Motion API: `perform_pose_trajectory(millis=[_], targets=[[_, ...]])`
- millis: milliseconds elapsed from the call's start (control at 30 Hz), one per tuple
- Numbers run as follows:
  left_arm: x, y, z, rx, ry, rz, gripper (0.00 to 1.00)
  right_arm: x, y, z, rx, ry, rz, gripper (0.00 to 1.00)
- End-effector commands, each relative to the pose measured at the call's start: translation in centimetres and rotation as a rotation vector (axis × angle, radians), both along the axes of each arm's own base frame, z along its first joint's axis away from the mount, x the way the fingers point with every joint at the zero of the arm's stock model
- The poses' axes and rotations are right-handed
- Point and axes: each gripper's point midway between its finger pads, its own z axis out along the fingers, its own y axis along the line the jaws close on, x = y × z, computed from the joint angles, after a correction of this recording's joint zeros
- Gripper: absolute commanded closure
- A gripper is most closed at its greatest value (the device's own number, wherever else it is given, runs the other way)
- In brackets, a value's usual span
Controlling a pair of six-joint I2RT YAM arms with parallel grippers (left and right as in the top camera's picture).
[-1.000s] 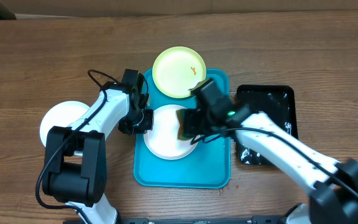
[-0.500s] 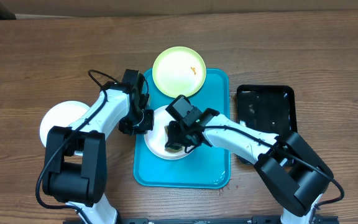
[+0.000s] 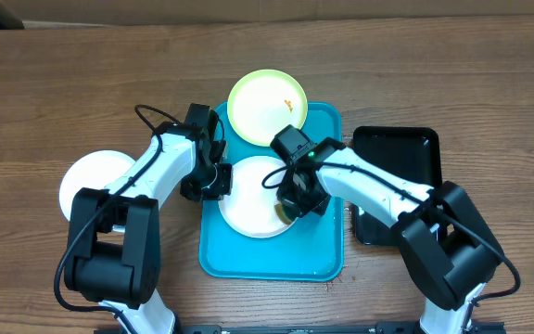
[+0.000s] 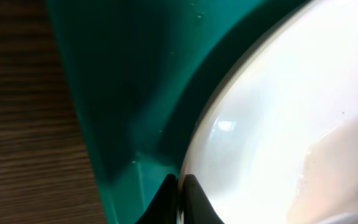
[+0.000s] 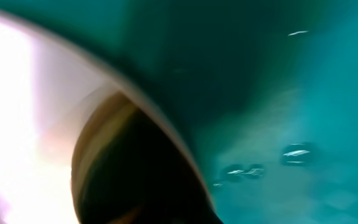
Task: Clean dirty plates on tray and stack at the side
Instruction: 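Scrub the white plate with the sponge in the right gripper, then drop the sponge into the black tray and withdraw the right gripper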
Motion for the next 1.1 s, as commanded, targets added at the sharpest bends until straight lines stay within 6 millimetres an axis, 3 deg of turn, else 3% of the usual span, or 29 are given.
perform_pose_trajectory(millis=[0, 167, 367, 433, 533, 633, 767, 1067], targets=[[-0.2, 1.3, -0.6, 0.067, 0.008, 0.015, 0.96, 1.6, -5.2, -0.4, -0.264, -0.048, -0.04, 0.96], [-0.2, 1.3, -0.6, 0.068, 0.008, 0.015, 0.96, 3.2, -5.0, 3.1, -0.27, -0.122, 0.084, 0.96], [-0.2, 1.2, -0.6, 0.067, 0.009, 0.015, 0.96, 4.2, -5.5, 6.7, -0.219, -0.202, 0.076, 0.96], [-0.2, 1.2, -0.6, 0.067, 0.009, 0.015, 0.96, 4.5, -6.5, 8.1, -0.204, -0.224, 0.062, 0.96], [-0.2, 1.2, -0.6, 0.066, 0.009, 0.015, 0.96, 5.0, -9.6, 11.0, -0.186, -0.253, 0.01, 0.96], [-0.3, 1.2, -0.6, 0.061, 0.013, 0.015, 0.96, 5.3, -12.3, 12.4, -0.144, -0.249, 0.013, 0.96], [-0.4, 1.1, -0.6, 0.057, 0.018, 0.015, 0.96, 4.9, -14.5, 11.1, -0.095, -0.18, 0.064, 0.94], [-0.5, 0.7, -0.5, 0.032, 0.023, 0.0, 0.96, 2.1, -18.6, 2.7, -0.106, -0.096, -0.004, 0.89]])
